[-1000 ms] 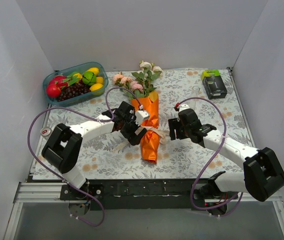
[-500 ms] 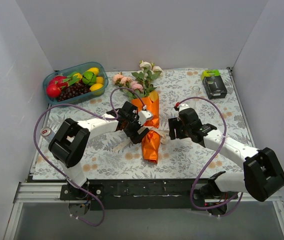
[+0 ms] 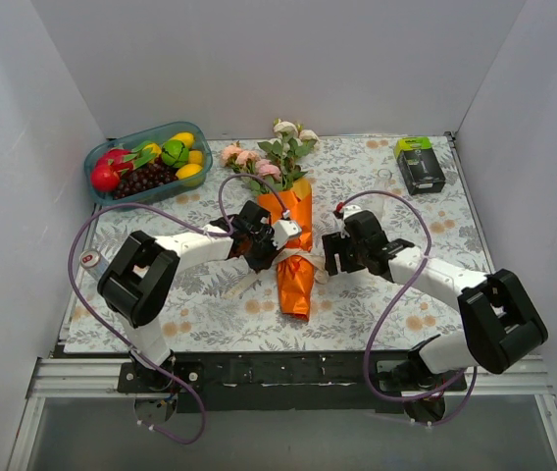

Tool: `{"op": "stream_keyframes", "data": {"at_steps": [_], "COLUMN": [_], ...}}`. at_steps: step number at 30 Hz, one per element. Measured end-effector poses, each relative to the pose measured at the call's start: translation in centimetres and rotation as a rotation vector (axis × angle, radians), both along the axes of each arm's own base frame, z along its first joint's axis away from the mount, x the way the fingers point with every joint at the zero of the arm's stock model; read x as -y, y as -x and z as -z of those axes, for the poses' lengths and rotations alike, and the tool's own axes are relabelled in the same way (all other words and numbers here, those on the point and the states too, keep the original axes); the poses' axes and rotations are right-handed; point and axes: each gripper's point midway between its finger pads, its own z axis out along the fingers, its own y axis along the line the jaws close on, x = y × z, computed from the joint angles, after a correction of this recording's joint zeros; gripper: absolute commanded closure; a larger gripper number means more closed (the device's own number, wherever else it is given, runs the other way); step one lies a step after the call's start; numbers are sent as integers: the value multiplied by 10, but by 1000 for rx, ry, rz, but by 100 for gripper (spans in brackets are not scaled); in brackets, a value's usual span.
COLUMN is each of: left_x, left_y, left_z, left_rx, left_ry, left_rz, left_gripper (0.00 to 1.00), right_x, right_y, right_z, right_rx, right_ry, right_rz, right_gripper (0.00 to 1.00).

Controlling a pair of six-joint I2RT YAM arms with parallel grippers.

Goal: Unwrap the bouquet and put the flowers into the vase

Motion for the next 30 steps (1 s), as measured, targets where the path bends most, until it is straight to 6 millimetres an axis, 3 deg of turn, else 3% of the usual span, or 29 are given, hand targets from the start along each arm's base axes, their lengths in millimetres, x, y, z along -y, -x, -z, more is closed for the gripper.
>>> {"op": "stream_keyframes", "data": {"at_steps": [15, 23, 26, 29, 30], "left_x": [-18, -19, -18, -17, -17], "left_y": [6, 8, 8, 6, 6], "left_z": [-1, -4, -5, -7, -7], "left_rx": [44, 35, 31, 32, 32], "left_ry": [-30, -30, -30, -25, -24], "left_rz": [-33, -48, -53, -57, -58], "left_gripper": [100, 100, 100, 100, 100], "right_x": [-6, -8, -13, -15, -16], "right_y": [-24, -22, -21, -19, -18], "right_z": [2, 18, 20, 22, 24], "right_rx": [42, 14, 6, 2, 1], "right_ry": [76, 115, 99, 85, 77], "right_rz": [-44, -67, -79, -90, -95], "right_gripper": [11, 23, 42, 79, 98]}}
